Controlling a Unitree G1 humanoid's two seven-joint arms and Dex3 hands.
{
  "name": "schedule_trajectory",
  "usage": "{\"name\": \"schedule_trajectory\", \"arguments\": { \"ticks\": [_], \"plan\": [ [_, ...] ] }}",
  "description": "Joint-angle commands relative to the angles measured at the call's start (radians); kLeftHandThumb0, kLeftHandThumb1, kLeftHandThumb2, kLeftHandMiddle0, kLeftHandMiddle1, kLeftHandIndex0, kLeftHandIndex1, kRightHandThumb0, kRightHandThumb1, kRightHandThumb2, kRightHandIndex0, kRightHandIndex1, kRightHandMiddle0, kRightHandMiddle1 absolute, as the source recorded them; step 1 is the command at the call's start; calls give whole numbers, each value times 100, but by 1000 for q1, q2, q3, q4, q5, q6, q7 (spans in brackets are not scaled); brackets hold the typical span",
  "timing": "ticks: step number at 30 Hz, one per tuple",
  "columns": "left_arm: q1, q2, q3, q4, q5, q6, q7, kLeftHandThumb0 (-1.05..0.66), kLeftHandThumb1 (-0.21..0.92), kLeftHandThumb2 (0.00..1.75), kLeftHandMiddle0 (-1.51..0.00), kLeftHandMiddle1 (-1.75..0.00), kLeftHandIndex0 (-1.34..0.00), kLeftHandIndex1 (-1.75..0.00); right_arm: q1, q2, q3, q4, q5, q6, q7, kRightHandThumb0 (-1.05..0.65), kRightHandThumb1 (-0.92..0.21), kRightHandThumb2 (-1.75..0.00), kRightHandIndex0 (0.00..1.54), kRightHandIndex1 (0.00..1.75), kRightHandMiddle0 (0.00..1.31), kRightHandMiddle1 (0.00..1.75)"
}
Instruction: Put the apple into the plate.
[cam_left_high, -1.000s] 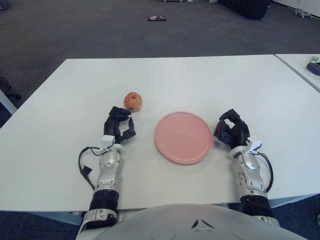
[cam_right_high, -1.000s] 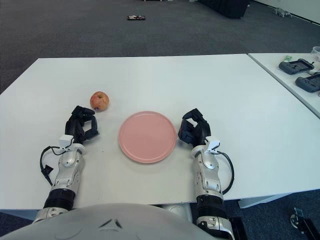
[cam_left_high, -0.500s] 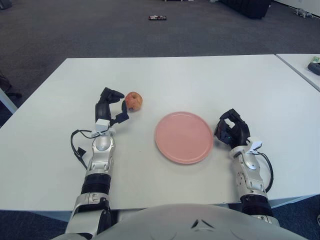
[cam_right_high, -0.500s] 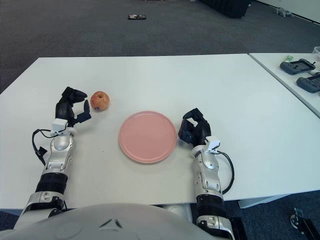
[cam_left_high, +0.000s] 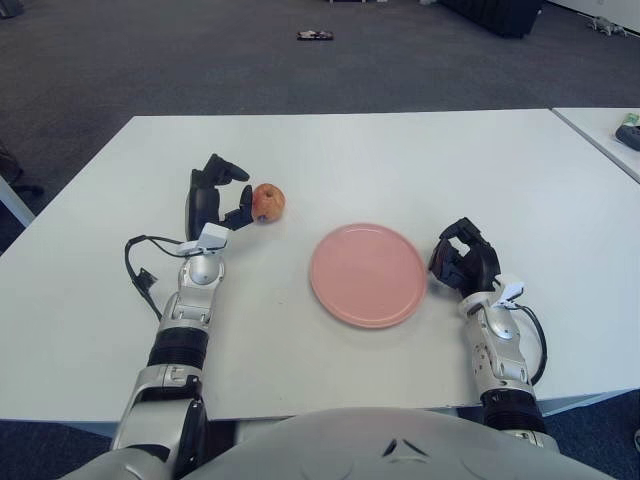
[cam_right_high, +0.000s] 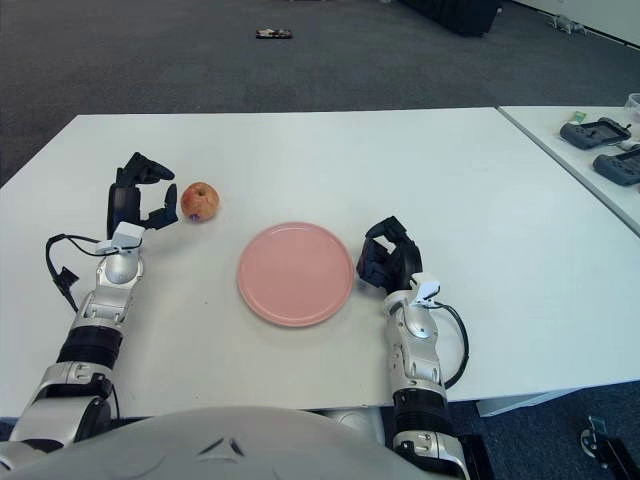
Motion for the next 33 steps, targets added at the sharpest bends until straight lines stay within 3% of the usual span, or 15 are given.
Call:
{"name": "schedule_trajectory", "arguments": {
  "ticks": [1,4,7,12,17,23,33],
  "plan": [
    [-53,55,-34,35,70,5,32,-61,57,95,-10,-144,-9,-158,16,4,-2,38,0,34,-5,-45,-40,-122,98,175,54,175],
    [-74,86,-63,62,110,0,42,-75,44,100,-3,-113,-2,-125,15,3,-2,40,1,33,-3,-45,-40,-122,98,175,54,175],
    [-104,111,-101,94,138,-1,29,-80,39,99,-1,-85,-1,-95,14,2,-2,42,2,32,-1,-45,-40,-122,98,175,54,175],
    [-157,124,-153,161,161,-8,25,-87,36,96,0,-50,0,-55,12,0,-3,45,4,31,2,-45,-41,-122,98,175,54,175],
    [-206,161,-217,236,200,-19,-2,-93,39,94,0,-26,0,-26,13,1,-5,44,8,32,2,-45,-41,-122,99,175,54,175],
    [-240,195,-280,271,217,16,-107,-98,43,92,0,-11,0,-7,16,1,-5,40,5,32,2,-45,-41,-121,99,175,54,175],
    [-277,201,-345,305,220,75,-213,-104,50,86,0,-1,0,0,20,3,-7,32,7,44,0,-45,-40,-122,99,175,54,175]
  ]
}}
